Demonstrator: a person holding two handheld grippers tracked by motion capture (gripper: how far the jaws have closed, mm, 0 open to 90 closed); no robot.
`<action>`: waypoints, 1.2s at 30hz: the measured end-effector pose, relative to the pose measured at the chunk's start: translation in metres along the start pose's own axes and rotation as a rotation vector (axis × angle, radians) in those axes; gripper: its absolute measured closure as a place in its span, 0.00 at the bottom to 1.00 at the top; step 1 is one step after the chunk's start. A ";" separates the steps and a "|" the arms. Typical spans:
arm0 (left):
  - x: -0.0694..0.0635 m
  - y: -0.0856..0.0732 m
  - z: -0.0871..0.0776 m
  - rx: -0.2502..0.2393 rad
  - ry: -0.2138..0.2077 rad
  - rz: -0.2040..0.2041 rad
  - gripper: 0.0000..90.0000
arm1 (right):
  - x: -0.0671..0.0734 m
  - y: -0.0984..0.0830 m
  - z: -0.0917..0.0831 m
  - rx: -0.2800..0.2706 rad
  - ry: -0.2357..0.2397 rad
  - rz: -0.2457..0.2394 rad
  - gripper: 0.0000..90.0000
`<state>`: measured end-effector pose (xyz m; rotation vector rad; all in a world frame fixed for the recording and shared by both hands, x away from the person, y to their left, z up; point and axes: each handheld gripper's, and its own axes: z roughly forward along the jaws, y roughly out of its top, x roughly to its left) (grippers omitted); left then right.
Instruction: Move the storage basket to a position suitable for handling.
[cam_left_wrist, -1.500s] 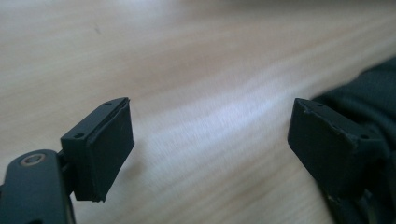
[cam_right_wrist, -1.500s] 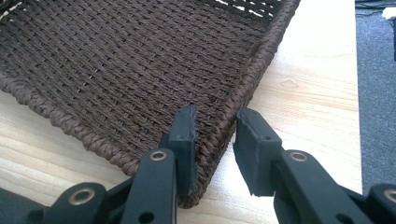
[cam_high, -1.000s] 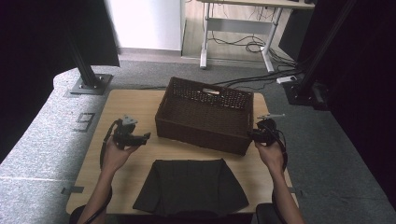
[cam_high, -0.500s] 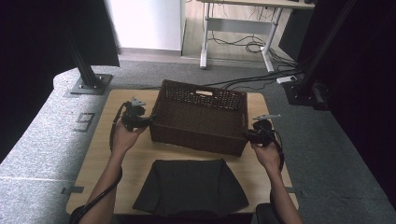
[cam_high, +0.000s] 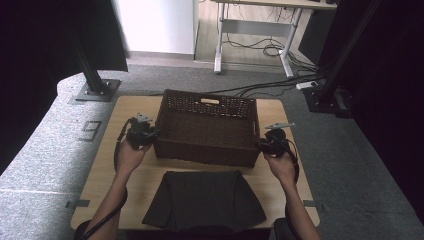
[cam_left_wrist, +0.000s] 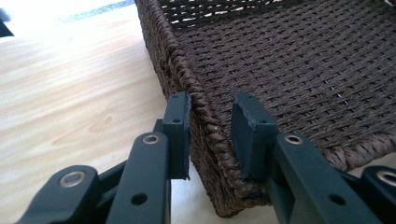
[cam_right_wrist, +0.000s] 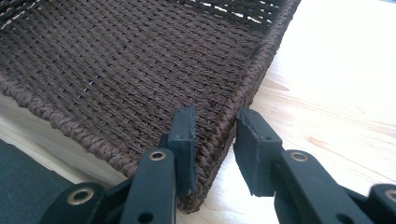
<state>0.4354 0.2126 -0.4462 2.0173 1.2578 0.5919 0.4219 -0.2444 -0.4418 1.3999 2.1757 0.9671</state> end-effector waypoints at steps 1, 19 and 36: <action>0.000 -0.003 -0.003 -0.002 0.001 -0.007 0.75 | 0.002 0.001 0.001 -0.001 0.004 -0.004 0.76; -0.007 -0.028 -0.030 -0.009 0.002 -0.012 0.74 | 0.016 -0.012 -0.008 -0.024 0.043 -0.021 0.76; -0.016 -0.032 -0.035 -0.022 -0.030 0.005 0.65 | 0.012 -0.024 -0.021 -0.035 0.032 -0.023 0.73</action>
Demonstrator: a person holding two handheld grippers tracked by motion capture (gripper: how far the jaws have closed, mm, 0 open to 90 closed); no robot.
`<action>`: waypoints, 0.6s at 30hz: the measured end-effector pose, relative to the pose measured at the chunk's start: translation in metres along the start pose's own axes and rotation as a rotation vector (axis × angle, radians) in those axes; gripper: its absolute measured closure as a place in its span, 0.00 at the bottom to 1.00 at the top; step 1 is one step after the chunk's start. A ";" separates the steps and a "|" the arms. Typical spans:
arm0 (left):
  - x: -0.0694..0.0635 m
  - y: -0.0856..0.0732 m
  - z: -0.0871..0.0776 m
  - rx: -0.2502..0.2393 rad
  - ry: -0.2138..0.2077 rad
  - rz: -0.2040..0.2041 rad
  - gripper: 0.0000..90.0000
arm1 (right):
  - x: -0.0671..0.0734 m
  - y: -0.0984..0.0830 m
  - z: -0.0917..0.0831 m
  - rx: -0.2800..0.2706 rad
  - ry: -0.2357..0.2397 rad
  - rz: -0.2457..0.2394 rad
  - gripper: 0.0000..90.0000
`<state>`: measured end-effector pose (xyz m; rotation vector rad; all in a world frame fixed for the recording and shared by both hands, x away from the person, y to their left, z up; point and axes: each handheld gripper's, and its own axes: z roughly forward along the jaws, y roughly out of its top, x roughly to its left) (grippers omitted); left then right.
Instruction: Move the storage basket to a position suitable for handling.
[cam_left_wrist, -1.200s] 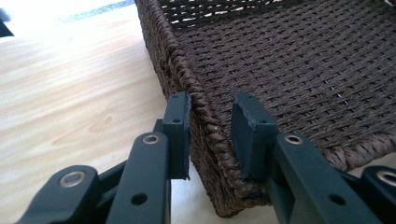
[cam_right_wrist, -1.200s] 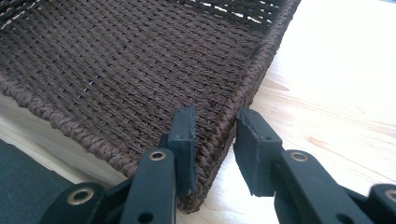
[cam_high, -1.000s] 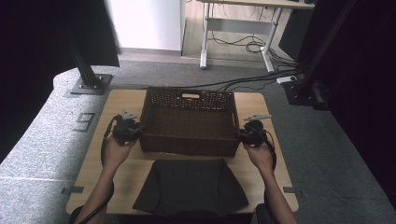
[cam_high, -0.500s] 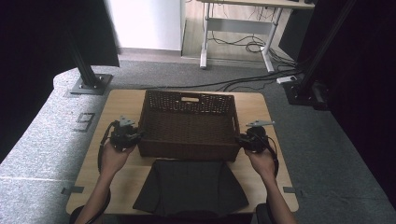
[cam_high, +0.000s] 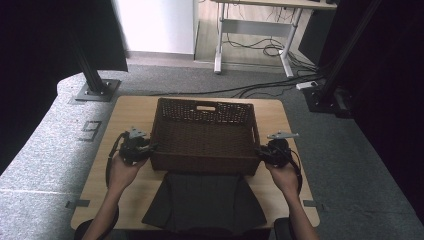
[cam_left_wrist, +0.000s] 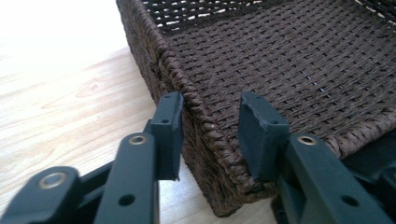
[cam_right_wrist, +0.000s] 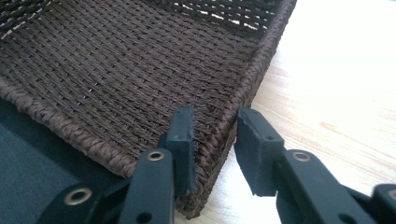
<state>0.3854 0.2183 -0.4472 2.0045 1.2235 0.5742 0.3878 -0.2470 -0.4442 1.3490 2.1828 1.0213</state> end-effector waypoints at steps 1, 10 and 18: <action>0.001 0.000 -0.001 -0.005 -0.003 -0.003 0.61 | 0.000 0.000 -0.001 -0.002 0.001 -0.005 0.70; 0.010 -0.013 -0.027 -0.064 -0.054 -0.045 0.33 | -0.008 -0.006 -0.019 -0.063 -0.055 -0.006 0.29; 0.006 -0.042 -0.032 -0.006 -0.045 0.030 0.16 | -0.009 -0.026 -0.032 -0.051 -0.025 -0.018 0.06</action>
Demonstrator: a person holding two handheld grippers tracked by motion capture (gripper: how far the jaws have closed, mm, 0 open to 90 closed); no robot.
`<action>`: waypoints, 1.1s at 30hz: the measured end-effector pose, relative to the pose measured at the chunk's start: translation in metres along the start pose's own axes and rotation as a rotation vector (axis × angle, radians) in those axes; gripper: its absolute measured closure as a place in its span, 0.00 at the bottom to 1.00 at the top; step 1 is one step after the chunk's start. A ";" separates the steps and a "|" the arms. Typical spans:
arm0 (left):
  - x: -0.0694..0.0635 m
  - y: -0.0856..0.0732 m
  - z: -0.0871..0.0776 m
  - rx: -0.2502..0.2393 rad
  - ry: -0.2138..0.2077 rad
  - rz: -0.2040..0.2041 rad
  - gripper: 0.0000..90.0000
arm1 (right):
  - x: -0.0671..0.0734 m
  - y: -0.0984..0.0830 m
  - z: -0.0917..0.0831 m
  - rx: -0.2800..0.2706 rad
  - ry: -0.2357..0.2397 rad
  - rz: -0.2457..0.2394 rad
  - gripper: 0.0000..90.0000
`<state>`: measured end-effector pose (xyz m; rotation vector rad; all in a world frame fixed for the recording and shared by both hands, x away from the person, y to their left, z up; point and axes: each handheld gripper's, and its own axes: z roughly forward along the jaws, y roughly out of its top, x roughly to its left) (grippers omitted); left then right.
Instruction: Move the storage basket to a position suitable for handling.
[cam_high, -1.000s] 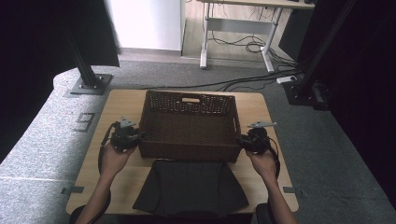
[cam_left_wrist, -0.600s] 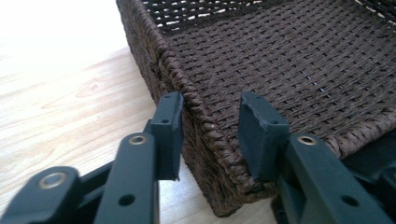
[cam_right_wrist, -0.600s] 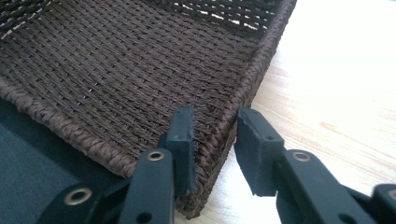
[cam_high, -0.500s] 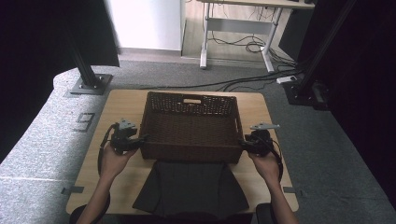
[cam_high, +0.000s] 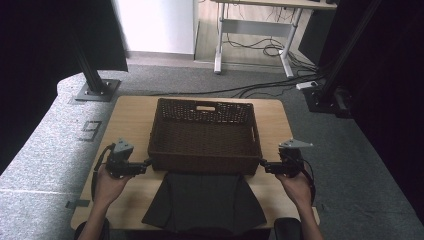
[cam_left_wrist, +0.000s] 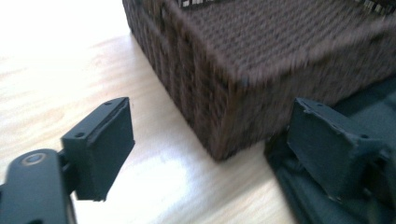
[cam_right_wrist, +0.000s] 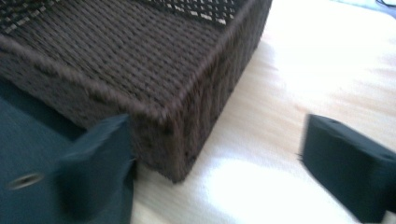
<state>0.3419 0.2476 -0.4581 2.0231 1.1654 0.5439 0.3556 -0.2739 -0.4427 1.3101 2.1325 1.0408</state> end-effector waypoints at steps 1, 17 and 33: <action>0.000 -0.004 0.001 0.001 -0.002 -0.002 0.16 | 0.000 -0.004 0.000 0.006 -0.007 0.003 0.01; -0.002 -0.063 0.043 0.123 -0.004 -0.031 0.02 | -0.004 -0.058 0.036 0.094 -0.001 0.025 0.00; -0.002 -0.072 0.055 0.151 -0.012 -0.002 0.00 | -0.003 -0.091 0.069 0.103 -0.035 0.011 0.00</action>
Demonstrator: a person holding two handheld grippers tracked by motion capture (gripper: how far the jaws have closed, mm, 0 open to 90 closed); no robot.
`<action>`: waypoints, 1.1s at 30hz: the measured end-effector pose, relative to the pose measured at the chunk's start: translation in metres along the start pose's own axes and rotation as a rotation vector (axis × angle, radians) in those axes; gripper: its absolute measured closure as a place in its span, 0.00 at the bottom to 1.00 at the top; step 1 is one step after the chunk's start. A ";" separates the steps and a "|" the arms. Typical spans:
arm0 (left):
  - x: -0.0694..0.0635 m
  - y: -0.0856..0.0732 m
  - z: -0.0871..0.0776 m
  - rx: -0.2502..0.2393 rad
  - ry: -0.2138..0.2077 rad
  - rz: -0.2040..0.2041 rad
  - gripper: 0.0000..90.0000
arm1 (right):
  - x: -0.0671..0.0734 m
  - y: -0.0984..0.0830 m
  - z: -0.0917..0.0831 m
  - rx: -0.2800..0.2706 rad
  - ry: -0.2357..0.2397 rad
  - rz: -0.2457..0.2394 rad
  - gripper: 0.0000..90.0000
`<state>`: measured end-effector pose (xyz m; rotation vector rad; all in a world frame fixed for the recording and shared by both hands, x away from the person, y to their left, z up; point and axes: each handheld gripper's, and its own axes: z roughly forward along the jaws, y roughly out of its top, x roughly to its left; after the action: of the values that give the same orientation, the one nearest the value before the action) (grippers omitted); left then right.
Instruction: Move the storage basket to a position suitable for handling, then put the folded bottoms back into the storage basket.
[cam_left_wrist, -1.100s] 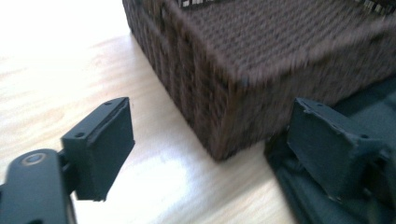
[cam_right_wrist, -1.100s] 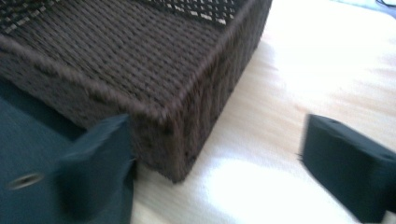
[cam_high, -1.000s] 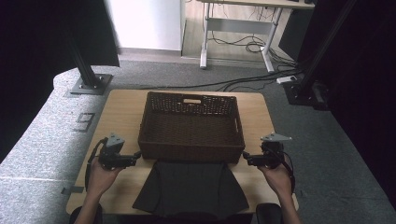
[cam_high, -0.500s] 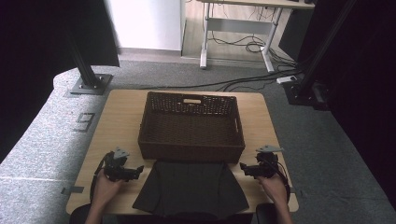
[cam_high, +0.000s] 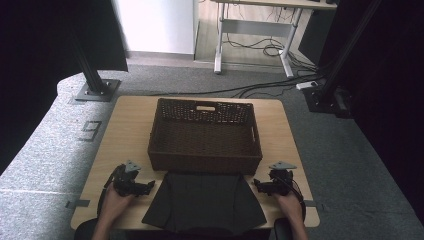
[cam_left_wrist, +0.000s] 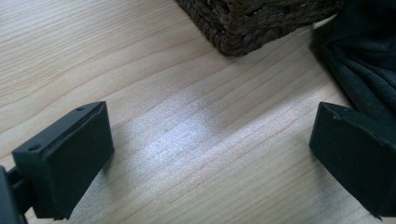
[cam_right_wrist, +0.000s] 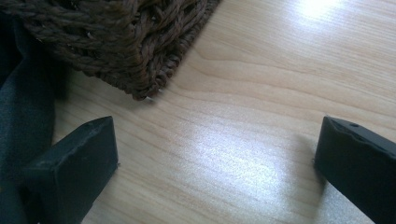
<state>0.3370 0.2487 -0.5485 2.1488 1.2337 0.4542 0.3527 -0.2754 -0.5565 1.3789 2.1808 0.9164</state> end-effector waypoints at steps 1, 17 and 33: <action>0.000 0.000 0.000 0.000 0.000 0.000 0.00 | 0.000 -0.001 0.000 -0.005 0.001 -0.001 0.00; 0.000 0.000 0.000 -0.001 0.002 -0.002 0.00 | -0.001 -0.002 -0.001 -0.007 -0.002 0.002 0.00; -0.005 0.005 -0.007 0.031 -0.039 -0.027 0.00 | 0.008 0.003 -0.009 0.036 0.043 0.026 0.00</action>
<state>0.3337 0.2451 -0.5394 2.1539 1.2541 0.3823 0.3457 -0.2704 -0.5479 1.4200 2.2258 0.9286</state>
